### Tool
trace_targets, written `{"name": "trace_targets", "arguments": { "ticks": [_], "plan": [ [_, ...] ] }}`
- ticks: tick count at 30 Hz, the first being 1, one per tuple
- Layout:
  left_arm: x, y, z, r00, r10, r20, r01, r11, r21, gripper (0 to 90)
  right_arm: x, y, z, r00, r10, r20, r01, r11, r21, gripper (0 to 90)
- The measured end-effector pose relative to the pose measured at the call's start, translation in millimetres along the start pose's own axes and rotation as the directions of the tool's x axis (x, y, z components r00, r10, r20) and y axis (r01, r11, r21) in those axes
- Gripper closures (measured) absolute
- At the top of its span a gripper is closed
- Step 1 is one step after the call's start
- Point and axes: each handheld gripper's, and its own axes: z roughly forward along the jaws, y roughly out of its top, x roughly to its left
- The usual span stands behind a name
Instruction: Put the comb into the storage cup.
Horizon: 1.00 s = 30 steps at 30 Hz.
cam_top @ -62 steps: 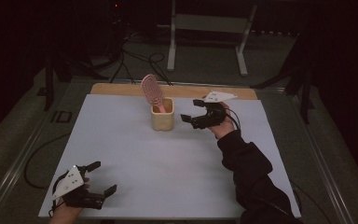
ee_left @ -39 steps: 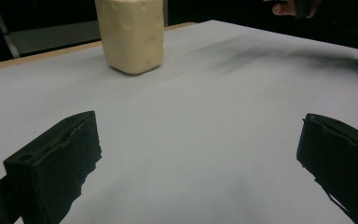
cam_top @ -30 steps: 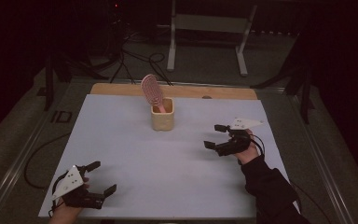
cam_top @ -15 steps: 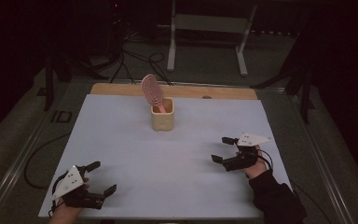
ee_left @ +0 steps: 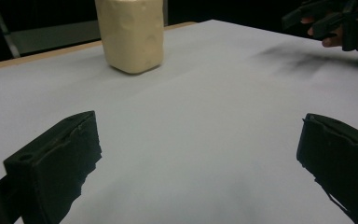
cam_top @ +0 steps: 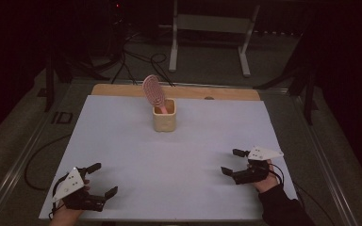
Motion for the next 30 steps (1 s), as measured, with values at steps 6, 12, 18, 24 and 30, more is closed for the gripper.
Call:
{"name": "trace_targets", "arguments": {
  "ticks": [6, 12, 18, 24, 30],
  "plan": [
    [-0.4, -0.2, 0.1, 1.0, 0.0, 0.0, 0.0, 1.0, 0.003, 0.0, 2.8, -11.0, -9.6, 0.9993, 0.004, 0.036, -0.004, 1.0, -0.002, 10.0],
    [-0.5, -0.6, 0.6, 1.0, 0.001, -0.001, -0.001, 1.0, 0.008, 0.0, 5.4, -17.4, -14.5, 0.9977, 0.014, 0.066, -0.014, 1.0, 0.003, 10.0],
    [-1.2, -1.0, -0.1, 1.0, 0.002, -0.003, -0.002, 1.0, 0.008, 0.0, 9.5, -26.8, -22.8, 0.9938, 0.049, 0.1, -0.049, 0.999, 0.004, 10.0],
    [-1.5, -1.1, 0.2, 1.0, 0.003, -0.003, -0.003, 1.0, 0.01, 0.0, 5.7, -35.1, -19.9, 0.9865, 0.099, 0.13, -0.105, 0.994, 0.04, 10.0],
    [-1.2, -1.2, -0.1, 1.0, 0.003, -0.006, -0.003, 1.0, 0.009, 0.0, 3.7, -33.5, -16.5, 0.9881, 0.096, 0.12, -0.1, 0.995, 0.026, 10.0]
  ]
}}
